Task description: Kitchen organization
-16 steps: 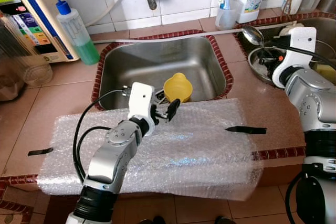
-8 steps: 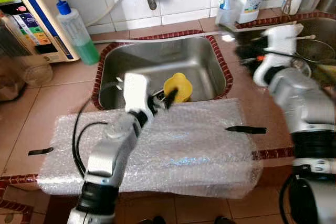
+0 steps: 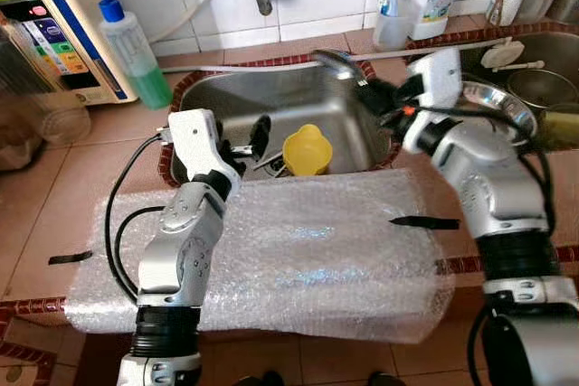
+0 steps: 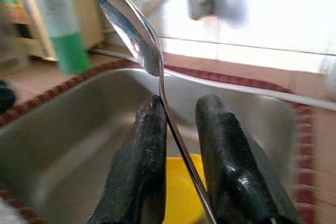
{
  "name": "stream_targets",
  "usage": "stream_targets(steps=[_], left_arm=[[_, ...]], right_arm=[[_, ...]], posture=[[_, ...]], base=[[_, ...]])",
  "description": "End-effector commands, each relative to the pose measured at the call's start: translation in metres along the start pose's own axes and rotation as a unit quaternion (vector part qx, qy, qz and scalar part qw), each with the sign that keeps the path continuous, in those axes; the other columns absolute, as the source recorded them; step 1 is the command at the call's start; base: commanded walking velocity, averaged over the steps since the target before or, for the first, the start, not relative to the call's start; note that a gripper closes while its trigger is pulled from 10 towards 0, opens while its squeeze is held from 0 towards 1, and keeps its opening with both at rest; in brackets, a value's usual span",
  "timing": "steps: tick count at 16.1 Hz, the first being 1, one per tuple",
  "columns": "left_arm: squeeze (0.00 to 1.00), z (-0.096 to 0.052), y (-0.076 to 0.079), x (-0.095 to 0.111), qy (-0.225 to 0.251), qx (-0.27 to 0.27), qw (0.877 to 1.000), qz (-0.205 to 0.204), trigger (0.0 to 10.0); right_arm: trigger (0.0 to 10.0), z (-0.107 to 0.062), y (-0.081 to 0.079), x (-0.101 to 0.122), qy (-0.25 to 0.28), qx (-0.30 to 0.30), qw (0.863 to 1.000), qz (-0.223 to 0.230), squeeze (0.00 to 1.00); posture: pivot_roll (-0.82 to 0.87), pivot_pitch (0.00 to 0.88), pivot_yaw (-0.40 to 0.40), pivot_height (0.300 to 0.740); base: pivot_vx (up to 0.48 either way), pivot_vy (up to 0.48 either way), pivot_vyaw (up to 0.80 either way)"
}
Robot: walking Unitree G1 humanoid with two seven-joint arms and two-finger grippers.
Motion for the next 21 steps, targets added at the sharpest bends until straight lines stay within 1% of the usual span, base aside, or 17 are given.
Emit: stream_targets(steps=[1, 2, 3, 4, 7, 8, 9, 11, 15, 17, 21], left_arm=[[0.00, 0.001, 0.004, 0.000, 0.001, -0.011, 1.000, -0.022, 10.0], [0.00, 0.001, 0.011, 0.003, 0.006, -0.026, 0.999, -0.032, 10.0], [0.00, 0.000, 0.023, 0.007, 0.013, -0.052, 0.997, -0.051, 10.0], [0.00, -0.001, 0.030, 0.012, 0.021, -0.068, 0.995, -0.071, 10.0], [0.00, -0.003, 0.036, 0.016, 0.031, -0.086, 0.989, -0.112, 10.0], [0.00, -0.003, 0.036, 0.017, 0.034, -0.087, 0.989, -0.118, 10.0], [0.00, -0.002, 0.033, 0.025, 0.048, -0.085, 0.985, -0.144, 10.0], [0.00, -0.001, 0.030, 0.034, 0.066, -0.083, 0.980, -0.169, 10.0], [0.00, -0.001, 0.033, 0.036, 0.065, -0.092, 0.977, -0.183, 10.0], [0.00, -0.001, 0.038, 0.037, 0.065, -0.104, 0.973, -0.198, 10.0], [0.00, -0.003, 0.048, 0.035, 0.055, -0.132, 0.969, -0.203, 10.0]], right_arm=[[10.0, 0.003, -0.019, 0.006, 0.017, 0.043, 0.999, -0.001, 0.00], [10.0, 0.004, -0.023, 0.006, 0.018, 0.052, 0.998, 0.003, 0.00], [10.0, 0.004, -0.030, 0.005, 0.023, 0.071, 0.997, 0.016, 0.00], [10.0, 0.004, -0.034, 0.005, 0.025, 0.079, 0.996, 0.020, 0.00], [10.0, 0.005, -0.044, 0.004, 0.031, 0.105, 0.993, 0.049, 0.00], [10.0, 0.005, -0.045, 0.004, 0.032, 0.107, 0.992, 0.054, 0.00], [10.0, 0.004, -0.050, 0.005, 0.036, 0.120, 0.989, 0.074, 0.00], [10.0, 0.004, -0.053, 0.004, 0.038, 0.125, 0.987, 0.091, 0.00], [10.0, 0.002, -0.061, -0.004, 0.022, 0.137, 0.985, 0.107, 0.00], [10.0, 0.000, -0.064, -0.008, 0.015, 0.141, 0.984, 0.107, 0.00], [10.0, -0.002, -0.070, -0.010, 0.009, 0.154, 0.982, 0.112, 0.00]], posture=[[-0.30, 0.169, 0.121, 0.740], [-0.30, 0.168, 0.120, 0.740], [-0.30, 0.169, 0.120, 0.740], [-0.30, 0.170, 0.118, 0.740], [-0.30, 0.174, 0.117, 0.740], [-0.30, 0.174, 0.117, 0.740], [-0.30, 0.173, 0.117, 0.740], [-0.30, 0.172, 0.117, 0.740], [-0.30, 0.173, 0.117, 0.740], [-0.30, 0.174, 0.118, 0.740], [-0.30, 0.173, 0.120, 0.740]], base=[[0.000, 0.000, 0.00], [0.000, 0.000, 0.00], [0.000, 0.000, 0.00], [0.000, 0.000, 0.00], [0.000, 0.000, 0.00], [0.000, 0.000, 0.00], [0.000, 0.000, 0.00], [0.000, 0.000, 0.00], [0.000, 0.000, 0.00], [0.000, 0.000, 0.00], [0.000, 0.000, 0.00]])
Point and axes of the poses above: a point about 5 cm out from each wrist's last joint towards the gripper, its own z axis pointing out of the wrist towards the gripper, its own x axis along the axis of the wrist's last joint, y = z × x, the point moved 6 cm from there along z, pointing out of the wrist towards the gripper, and after that the axes turned 10 degrees about z, right-handed, at the moved point
